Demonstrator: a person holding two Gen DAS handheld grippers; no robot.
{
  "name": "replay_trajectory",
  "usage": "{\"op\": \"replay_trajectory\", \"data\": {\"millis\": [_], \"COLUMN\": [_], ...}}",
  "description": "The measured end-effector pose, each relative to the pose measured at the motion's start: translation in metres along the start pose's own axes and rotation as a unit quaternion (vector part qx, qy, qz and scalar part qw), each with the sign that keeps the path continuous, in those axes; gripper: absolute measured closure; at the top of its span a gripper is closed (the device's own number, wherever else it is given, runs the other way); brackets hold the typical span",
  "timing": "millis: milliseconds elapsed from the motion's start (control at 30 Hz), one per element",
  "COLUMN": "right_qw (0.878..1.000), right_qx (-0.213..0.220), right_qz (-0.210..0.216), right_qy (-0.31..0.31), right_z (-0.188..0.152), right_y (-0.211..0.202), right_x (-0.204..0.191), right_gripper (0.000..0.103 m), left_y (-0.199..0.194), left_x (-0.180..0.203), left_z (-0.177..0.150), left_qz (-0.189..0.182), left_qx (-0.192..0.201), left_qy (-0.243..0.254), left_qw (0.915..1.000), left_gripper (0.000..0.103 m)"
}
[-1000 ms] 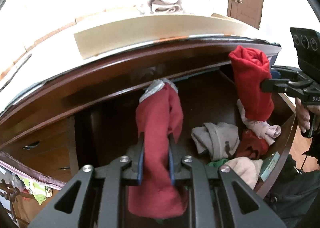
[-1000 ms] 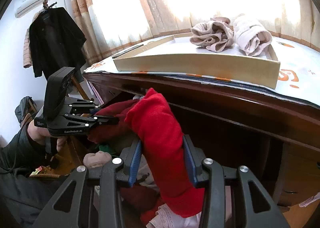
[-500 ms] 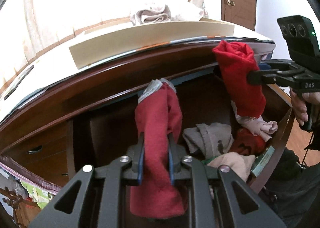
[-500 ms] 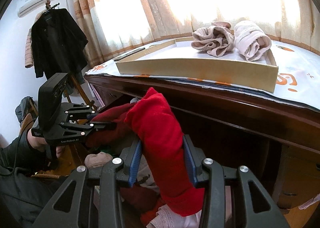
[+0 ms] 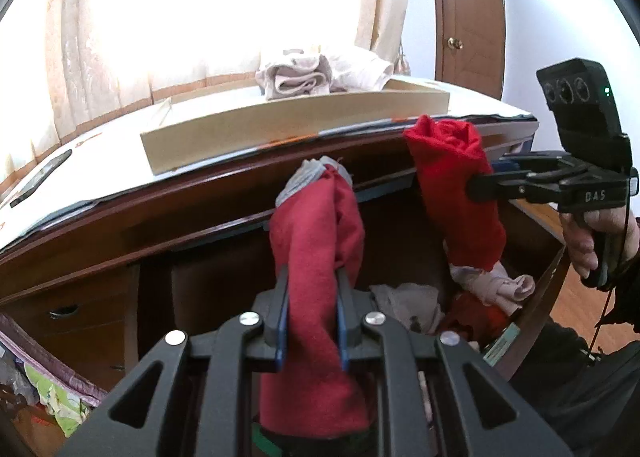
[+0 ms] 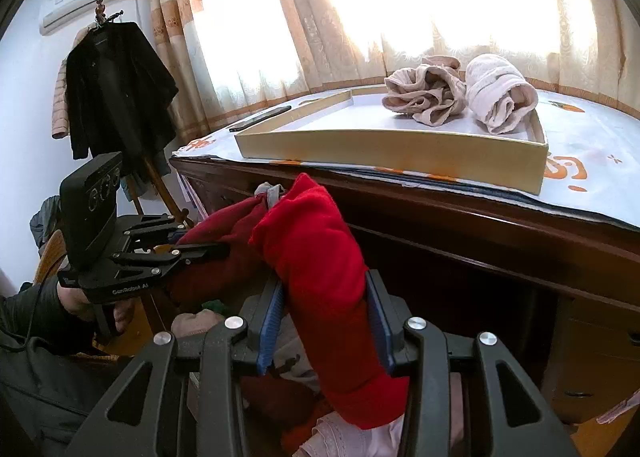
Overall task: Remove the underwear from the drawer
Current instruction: 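Lift both red garments out of the drawer above the table, then carry both red garments over the cardboard tray with both tools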
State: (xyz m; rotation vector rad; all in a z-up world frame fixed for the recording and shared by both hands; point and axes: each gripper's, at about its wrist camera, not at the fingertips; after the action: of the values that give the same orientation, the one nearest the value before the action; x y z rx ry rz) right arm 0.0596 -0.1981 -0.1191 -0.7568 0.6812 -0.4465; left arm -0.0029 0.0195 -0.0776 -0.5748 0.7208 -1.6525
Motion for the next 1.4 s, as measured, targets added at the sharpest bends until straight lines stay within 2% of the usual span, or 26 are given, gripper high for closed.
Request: {"op": "replay_trajectory", "data": {"millis": [600,867,1100,1400], "right_qw": [0.999,0.997,0.994,0.992], "right_qx": [0.037,0.072,0.101,0.124], "right_qz": [-0.001,0.008,0.007,0.025], "right_qy": [-0.013,-0.024,-0.035,-0.02], "right_z": [-0.002,-0.005,-0.008,-0.012], "right_y": [-0.011,-0.023,-0.032,-0.04], "right_x": [-0.003,-0.007,-0.011,-0.012], "right_gripper": [0.061,0.061,0.061,0.061], "left_y": [-0.015,-0.024,-0.036,-0.049], "left_x": [0.009,0.007,0.01,0.011], "left_z": [0.001,0.0,0.0,0.0], "left_qz": [-0.005,-0.004,0.0,0.007], "left_qx": [0.064,0.087,0.119,0.15], "left_qy": [-0.005,-0.015,-0.019,-0.021], "left_qw": [0.9979,0.996,0.9927,0.9884], "left_gripper": [0.087,0.087,0.087,0.087]}}
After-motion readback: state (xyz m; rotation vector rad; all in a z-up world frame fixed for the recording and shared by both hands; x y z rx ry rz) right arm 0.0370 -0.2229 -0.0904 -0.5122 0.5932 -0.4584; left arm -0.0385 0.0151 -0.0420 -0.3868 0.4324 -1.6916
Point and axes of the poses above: each gripper's, at about its wrist camera, not at the fingertips, and y roughly the way its jaws point, x to its right, z to its top, and after that the axes turned 10 degrees about -x, right-handed
